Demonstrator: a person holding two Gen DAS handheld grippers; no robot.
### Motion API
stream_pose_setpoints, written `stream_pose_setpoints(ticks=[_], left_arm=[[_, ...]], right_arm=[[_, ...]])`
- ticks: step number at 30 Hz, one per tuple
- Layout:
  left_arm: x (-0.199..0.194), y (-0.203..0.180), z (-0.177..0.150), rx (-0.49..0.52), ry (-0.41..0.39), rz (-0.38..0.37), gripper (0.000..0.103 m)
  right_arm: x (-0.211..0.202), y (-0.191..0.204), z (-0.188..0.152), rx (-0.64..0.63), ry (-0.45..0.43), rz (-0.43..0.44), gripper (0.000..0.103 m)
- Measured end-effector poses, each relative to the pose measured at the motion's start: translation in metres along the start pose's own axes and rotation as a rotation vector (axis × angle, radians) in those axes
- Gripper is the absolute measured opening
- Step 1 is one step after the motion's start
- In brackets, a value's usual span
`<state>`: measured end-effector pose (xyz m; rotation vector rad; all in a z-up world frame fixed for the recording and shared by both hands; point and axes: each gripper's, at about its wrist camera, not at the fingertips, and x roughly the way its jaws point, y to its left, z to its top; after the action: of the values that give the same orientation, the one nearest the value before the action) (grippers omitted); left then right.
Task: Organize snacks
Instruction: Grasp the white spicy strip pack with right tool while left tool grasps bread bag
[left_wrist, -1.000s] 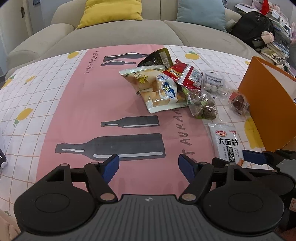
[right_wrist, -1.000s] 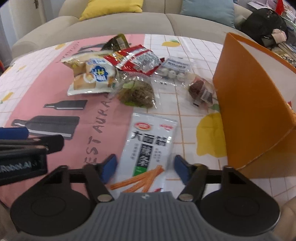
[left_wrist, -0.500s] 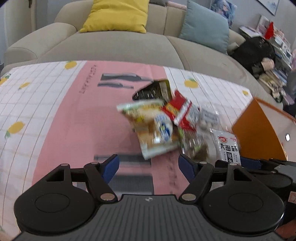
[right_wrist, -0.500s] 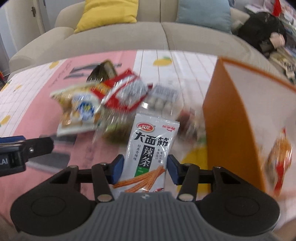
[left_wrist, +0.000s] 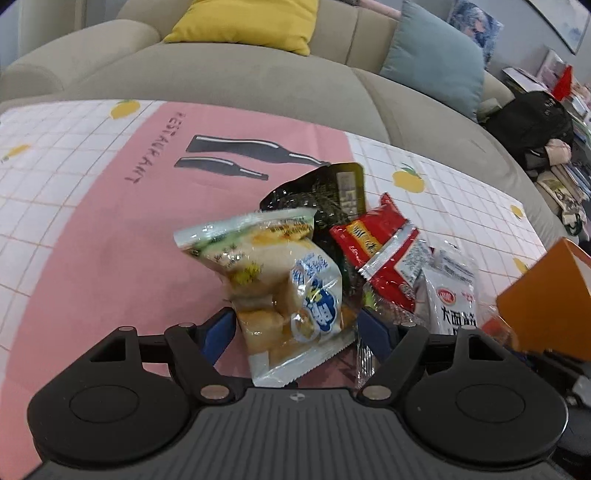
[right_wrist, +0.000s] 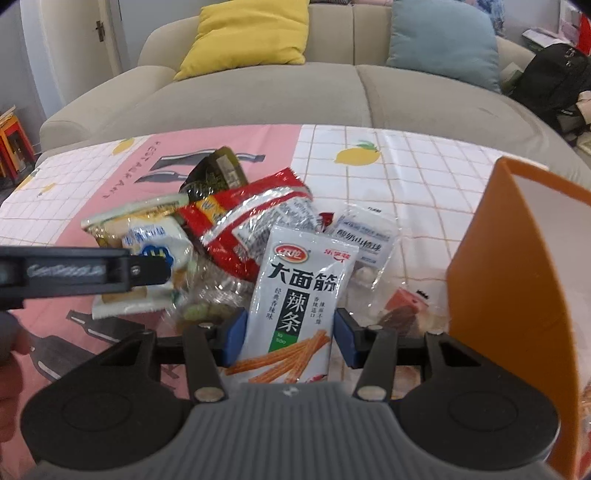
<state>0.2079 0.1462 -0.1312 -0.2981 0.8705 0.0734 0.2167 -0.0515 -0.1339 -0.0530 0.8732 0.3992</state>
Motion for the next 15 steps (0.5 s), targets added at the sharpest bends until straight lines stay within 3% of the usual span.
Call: stream_pose_setpoints(ticks=[4,6,8,15], left_arm=[[0.005,0.007,0.001,-0.042,-0.014,-0.017,0.087],[0.006,0.010,0.002,-0.054,-0.016,-0.013,0.069],[0.007,0.012,0.001,-0.059,-0.010,-0.022,0.058],[0.001,0.007,-0.001,-0.056,0.001,-0.018,0.035]], right_arm=[[0.004,-0.002,0.001,0.011,0.009,0.009,0.050],[0.006,-0.002,0.000,0.011,0.010,0.010,0.050],[0.007,0.000,-0.001,0.009,0.013,0.012,0.050],[0.010,0.004,-0.002,-0.014,0.017,0.011,0.050]])
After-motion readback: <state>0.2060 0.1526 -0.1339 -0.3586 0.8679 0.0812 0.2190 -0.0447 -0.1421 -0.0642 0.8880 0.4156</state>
